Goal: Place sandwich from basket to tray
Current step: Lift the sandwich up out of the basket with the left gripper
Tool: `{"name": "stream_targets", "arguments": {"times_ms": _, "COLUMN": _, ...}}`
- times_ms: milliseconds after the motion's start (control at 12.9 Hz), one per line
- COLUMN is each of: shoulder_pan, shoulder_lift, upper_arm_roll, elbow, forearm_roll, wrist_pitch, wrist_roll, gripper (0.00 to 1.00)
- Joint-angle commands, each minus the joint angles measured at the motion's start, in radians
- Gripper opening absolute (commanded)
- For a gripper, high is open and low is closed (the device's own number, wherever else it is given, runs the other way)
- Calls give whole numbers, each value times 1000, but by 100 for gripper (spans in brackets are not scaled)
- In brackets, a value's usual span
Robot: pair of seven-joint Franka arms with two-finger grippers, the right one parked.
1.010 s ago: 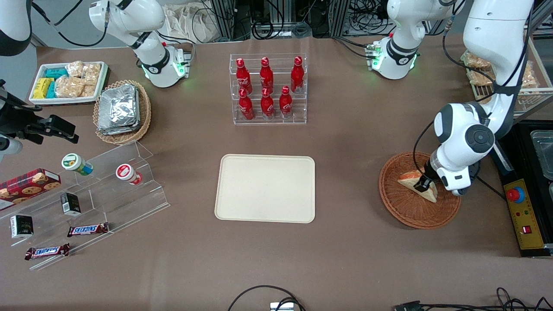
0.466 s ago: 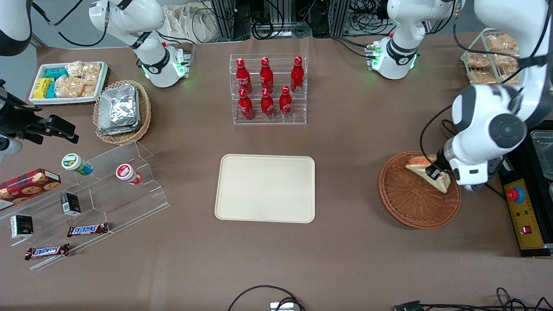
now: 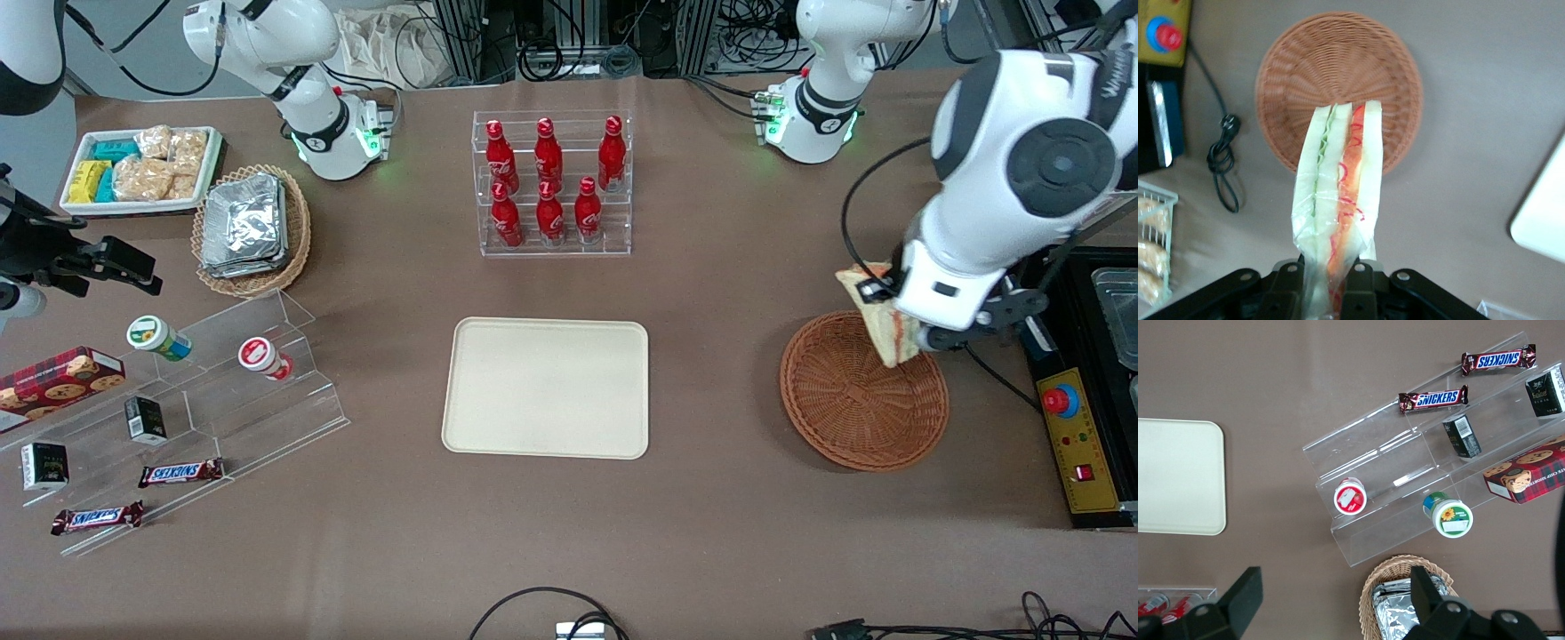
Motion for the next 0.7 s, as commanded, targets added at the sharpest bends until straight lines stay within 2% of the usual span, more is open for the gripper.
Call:
{"name": "stream_targets", "arguments": {"times_ms": 0, "shoulder_pan": 9, "shoulder_lift": 42, "upper_arm_roll": -103, "elbow": 86, "forearm_roll": 21, "wrist_pitch": -31, "wrist_roll": 68, "gripper": 0}}
{"name": "stream_targets", "arguments": {"times_ms": 233, "shoulder_pan": -42, "shoulder_lift": 95, "upper_arm_roll": -138, "elbow": 108, "forearm_roll": 19, "wrist_pitch": -6, "wrist_roll": 42, "gripper": 0}}
{"name": "stream_targets", "arguments": {"times_ms": 388, "shoulder_pan": -104, "shoulder_lift": 151, "upper_arm_roll": -139, "elbow": 109, "forearm_roll": 21, "wrist_pitch": 81, "wrist_roll": -71, "gripper": 0}}
{"name": "stream_targets", "arguments": {"times_ms": 621, "shoulder_pan": -252, "shoulder_lift": 267, "upper_arm_roll": -139, "elbow": 137, "forearm_roll": 94, "wrist_pitch": 146, "wrist_roll": -220, "gripper": 0}}
